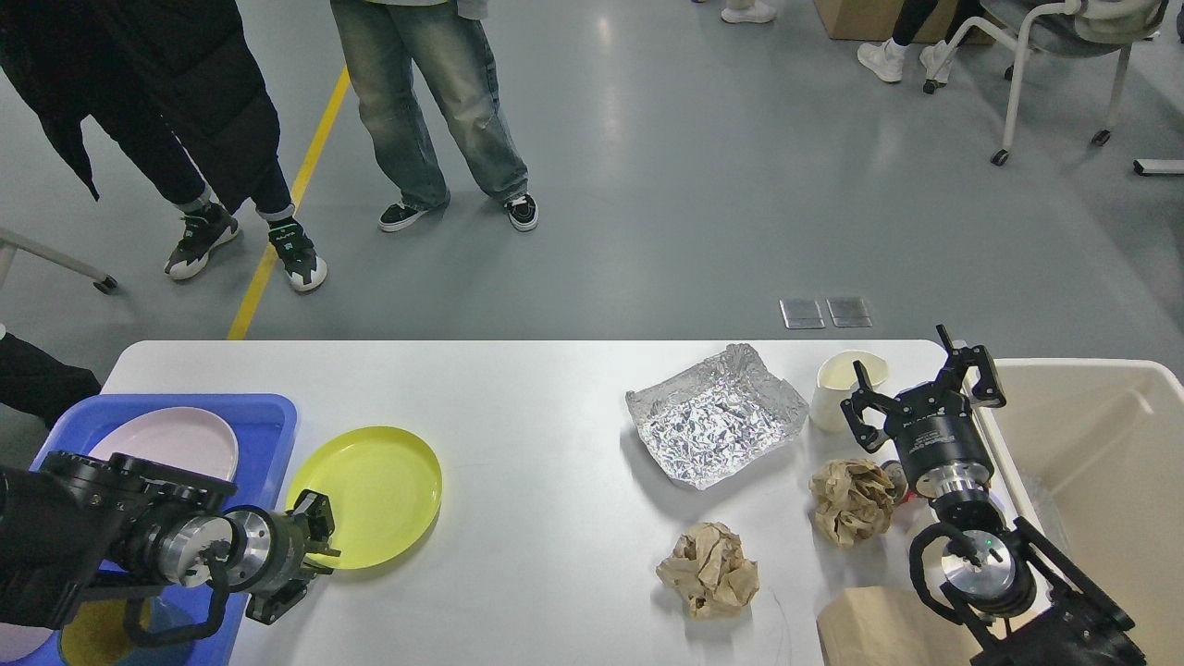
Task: Tidy desktop
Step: 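Lower the left gripper to the yellow plate rim and grasp it, then lift the yellow plate and lay it onto the pink plate in the tray, then open the left gripper and withdraw it from the yellow plate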
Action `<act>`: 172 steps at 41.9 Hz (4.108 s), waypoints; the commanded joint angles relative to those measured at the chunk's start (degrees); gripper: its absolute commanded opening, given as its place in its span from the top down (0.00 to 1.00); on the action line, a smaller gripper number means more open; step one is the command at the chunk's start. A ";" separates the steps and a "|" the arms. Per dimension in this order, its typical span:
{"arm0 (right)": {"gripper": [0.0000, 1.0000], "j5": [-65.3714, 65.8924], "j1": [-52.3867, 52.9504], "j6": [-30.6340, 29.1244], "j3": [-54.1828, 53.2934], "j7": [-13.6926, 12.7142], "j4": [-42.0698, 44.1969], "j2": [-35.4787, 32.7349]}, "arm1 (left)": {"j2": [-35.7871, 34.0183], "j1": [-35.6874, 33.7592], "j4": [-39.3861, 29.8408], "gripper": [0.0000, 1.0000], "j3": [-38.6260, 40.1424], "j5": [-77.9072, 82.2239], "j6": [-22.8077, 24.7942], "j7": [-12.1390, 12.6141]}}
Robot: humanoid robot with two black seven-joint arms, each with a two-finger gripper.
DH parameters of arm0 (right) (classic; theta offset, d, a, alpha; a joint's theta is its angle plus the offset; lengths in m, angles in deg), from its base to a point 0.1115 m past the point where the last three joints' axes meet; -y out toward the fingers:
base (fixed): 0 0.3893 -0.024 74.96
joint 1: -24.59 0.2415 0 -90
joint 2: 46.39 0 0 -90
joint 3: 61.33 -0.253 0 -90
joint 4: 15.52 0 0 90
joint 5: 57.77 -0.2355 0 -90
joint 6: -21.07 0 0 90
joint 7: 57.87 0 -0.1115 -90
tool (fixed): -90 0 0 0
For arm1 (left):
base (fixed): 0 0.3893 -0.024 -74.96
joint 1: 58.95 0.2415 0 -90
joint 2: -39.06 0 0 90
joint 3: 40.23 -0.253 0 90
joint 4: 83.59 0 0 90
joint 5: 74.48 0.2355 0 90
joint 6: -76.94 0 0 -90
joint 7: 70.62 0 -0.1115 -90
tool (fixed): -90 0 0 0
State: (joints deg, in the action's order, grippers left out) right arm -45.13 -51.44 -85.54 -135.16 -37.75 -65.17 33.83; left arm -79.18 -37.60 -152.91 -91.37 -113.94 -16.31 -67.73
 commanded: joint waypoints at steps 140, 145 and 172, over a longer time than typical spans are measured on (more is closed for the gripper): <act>0.00 0.02 0.00 0.00 0.00 0.00 0.00 0.02 | -16.68 5.71 36.89 1.00 -1.41 10.90 27.60 12.76; 0.00 0.02 0.00 0.00 0.00 0.00 0.00 0.02 | -14.92 6.95 36.89 1.00 -0.09 11.25 26.90 12.50; 0.00 -0.07 0.00 0.00 0.00 0.00 0.00 0.02 | -12.54 10.37 36.53 1.00 3.60 11.25 27.07 11.70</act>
State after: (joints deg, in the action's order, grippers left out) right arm -45.12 -51.47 -85.54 -135.16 -37.75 -65.17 33.82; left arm -91.84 -27.39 -116.33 -87.81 -102.68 10.75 -55.94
